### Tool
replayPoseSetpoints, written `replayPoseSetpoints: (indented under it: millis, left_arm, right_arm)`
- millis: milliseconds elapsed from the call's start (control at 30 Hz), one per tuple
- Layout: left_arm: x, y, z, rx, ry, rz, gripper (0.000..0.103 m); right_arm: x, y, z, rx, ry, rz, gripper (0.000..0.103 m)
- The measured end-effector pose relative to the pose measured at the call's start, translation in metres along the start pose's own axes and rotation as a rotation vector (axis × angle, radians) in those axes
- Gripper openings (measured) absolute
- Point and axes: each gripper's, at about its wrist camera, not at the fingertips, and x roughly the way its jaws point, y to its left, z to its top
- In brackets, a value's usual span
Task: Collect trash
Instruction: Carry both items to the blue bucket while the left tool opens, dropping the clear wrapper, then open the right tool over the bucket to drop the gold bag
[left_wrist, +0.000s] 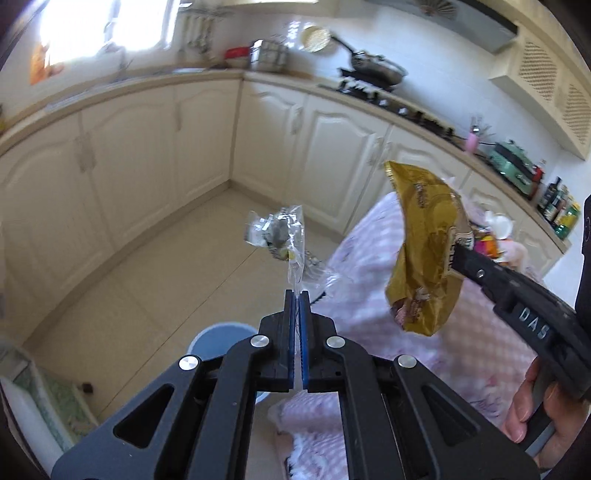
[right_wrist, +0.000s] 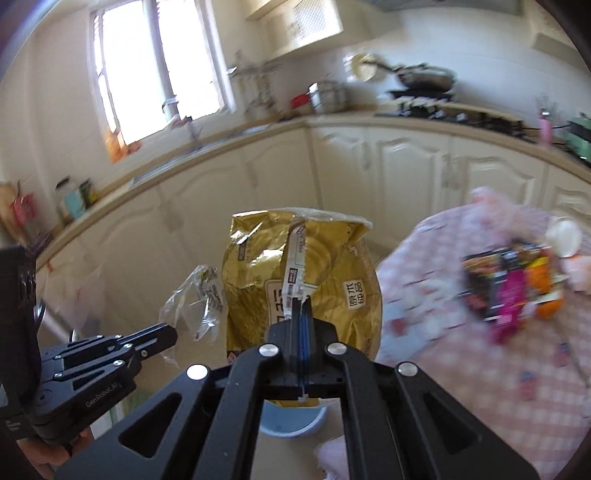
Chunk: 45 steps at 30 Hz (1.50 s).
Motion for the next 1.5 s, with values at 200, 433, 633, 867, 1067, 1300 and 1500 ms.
replayPoseSetpoints:
  millis: [200, 433, 633, 867, 1067, 1300, 1500]
  left_arm:
    - [0.055, 0.06, -0.022, -0.082, 0.13, 0.077, 0.001]
    - [0.143, 0.092, -0.044, -0.126, 0.297, 0.082, 0.001]
    - [0.188, 0.099, -0.055, -0.121, 0.354, 0.094, 0.007]
    - [0.199, 0.119, -0.061, -0.147, 0.376, 0.128, 0.056]
    - [0.198, 0.132, -0.066, -0.17, 0.389, 0.167, 0.061]
    - [0.173, 0.143, -0.058, -0.188, 0.353, 0.216, 0.062]
    - [0.139, 0.137, -0.046, -0.194, 0.29, 0.208, 0.065]
  right_arm:
    - [0.1, 0.049, -0.037, -0.054, 0.183, 0.058, 0.001]
    - [0.192, 0.052, -0.075, -0.06, 0.339, 0.017, 0.001]
    - [0.233, 0.044, -0.09, -0.042, 0.378, -0.036, 0.001]
    - [0.263, 0.041, -0.099, -0.026, 0.418, -0.04, 0.001]
    - [0.279, 0.046, -0.108, -0.023, 0.468, -0.024, 0.001]
    - [0.284, 0.058, -0.097, -0.007, 0.444, 0.009, 0.003]
    - [0.261, 0.062, -0.076, -0.021, 0.384, -0.001, 0.032]
